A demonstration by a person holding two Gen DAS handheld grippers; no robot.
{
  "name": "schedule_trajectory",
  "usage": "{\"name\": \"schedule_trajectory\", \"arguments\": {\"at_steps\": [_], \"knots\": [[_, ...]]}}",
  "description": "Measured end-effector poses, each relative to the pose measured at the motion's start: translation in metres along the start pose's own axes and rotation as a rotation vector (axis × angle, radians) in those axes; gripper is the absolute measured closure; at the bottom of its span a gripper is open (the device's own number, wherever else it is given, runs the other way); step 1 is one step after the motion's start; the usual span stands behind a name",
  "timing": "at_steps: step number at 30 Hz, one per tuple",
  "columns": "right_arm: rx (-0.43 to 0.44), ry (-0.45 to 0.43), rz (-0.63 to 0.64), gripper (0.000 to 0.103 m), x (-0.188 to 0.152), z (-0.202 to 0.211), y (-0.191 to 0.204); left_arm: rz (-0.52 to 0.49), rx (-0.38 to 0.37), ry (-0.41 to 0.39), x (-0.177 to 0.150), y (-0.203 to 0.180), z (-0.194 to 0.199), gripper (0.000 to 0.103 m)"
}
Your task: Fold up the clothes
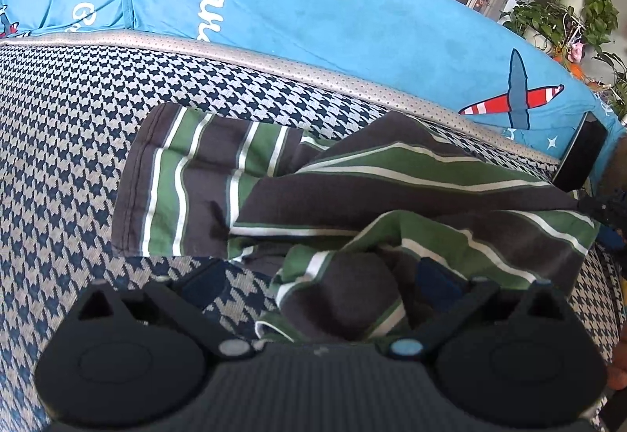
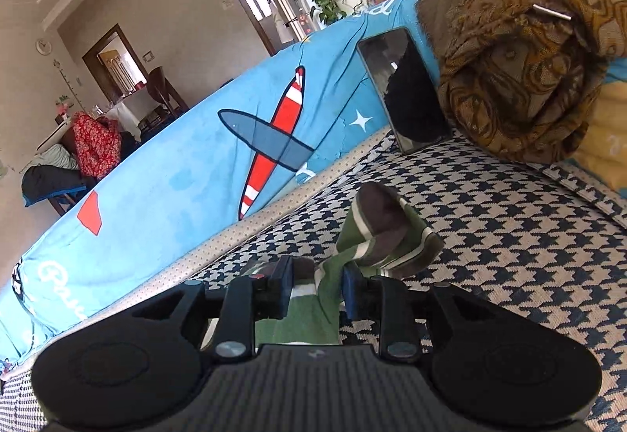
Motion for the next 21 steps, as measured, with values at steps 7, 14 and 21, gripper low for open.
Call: {"name": "schedule_trajectory", "arguments": {"at_steps": [7, 14, 21], "knots": [[-0.066, -0.058, 0.118, 0.074, 0.003, 0.008, 0.008, -0.022, 0.062, 0.007, 0.002, 0.005, -0.003, 0.0], [0.006, -0.029, 0.243, 0.063, 0.003, 0.01, 0.019, -0.049, 0.077, 0.048, -0.003, 0.002, -0.013, 0.0], [0.025, 0.209, 0.501, 0.051, -0.051, -0.01, 0.035, -0.084, 0.071, 0.083, -0.008, -0.003, -0.024, 0.0]]}}
Point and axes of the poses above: each gripper's, at about its wrist camera, not at the fingertips, and z roughly against the way its jaws point, y to its left, x to its top, the point moved 5 cm from there along -z, roughly the way its jaws point, and after that the axes turned 4 degrees about y, right-handed, at the moved point
